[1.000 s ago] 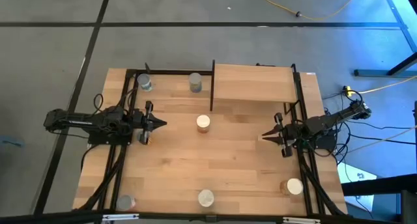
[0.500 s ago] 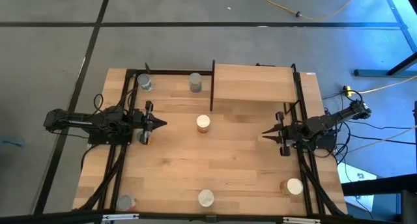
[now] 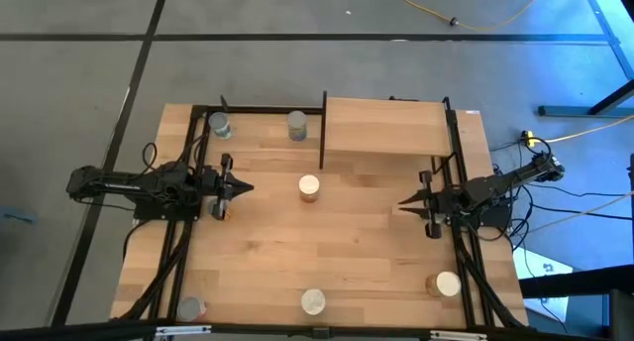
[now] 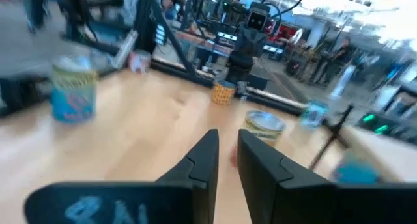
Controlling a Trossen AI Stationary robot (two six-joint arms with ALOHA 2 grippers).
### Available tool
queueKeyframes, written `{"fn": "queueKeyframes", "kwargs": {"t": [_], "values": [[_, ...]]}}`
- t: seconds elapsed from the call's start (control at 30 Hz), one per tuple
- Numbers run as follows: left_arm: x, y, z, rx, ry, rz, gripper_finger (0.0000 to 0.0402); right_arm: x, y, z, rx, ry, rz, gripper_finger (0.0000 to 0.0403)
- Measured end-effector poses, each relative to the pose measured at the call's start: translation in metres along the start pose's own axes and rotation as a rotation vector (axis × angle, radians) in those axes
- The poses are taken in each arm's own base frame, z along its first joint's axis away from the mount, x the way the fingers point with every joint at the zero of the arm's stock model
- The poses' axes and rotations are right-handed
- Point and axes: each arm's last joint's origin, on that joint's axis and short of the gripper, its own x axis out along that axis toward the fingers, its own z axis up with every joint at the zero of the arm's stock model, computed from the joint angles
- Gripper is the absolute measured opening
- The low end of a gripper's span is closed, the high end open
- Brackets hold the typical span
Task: Pick and place cans onto a shelf
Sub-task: Put the top orange canned good on the shelf
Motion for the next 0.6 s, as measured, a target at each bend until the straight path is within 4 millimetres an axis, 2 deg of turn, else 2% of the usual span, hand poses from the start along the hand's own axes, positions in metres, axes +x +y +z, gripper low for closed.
{"fn": "queueKeyframes", "kwargs": {"t": [0.33,0.6], "values": [[0.0,0.001,0.0,0.0,0.0,0.049,0.0,-0.001,-0.003,0.012,0.351,-0.119,-0.007,0.006],[0.0,0.003,0.0,0.0,-0.003,0.085,0.0,-0.004,-0.012,0.03,0.414,-0.231,-0.151,0.0058]]}}
